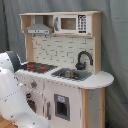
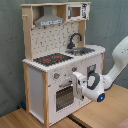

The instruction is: Play with the kitchen

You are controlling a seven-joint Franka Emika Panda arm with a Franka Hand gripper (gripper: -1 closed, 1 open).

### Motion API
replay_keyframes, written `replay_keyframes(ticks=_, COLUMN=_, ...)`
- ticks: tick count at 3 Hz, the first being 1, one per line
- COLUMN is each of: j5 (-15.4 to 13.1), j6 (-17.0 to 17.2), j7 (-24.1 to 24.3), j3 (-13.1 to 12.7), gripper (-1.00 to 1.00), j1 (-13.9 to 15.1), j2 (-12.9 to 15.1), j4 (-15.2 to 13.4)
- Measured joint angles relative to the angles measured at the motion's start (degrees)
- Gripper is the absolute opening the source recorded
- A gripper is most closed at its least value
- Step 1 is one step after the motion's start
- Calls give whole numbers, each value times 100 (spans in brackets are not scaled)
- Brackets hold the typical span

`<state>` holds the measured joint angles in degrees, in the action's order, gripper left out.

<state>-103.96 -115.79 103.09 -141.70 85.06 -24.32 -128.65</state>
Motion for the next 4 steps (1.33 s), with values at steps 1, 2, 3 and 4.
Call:
replay_keyframes(ticks=1, j5=494, j6=303, j7=-3, j3=-132, gripper=-100, j1=-155, j2=19, j4=-12)
replay_keyframes(ticks=2, j5=926, j6=619, j7=-7, j3=-324, gripper=-100, j1=-260, j2=44, j4=-4)
replay_keyframes(ticks=3, j5=1345, j6=940, j7=-9, j3=-559, gripper=-100, j1=-305, j2=88, j4=9)
replay_keyframes(ticks=4, j5=1834, j6=1136, j7=-16, j3=-780, gripper=-100, j1=-305, j2=85, j4=165)
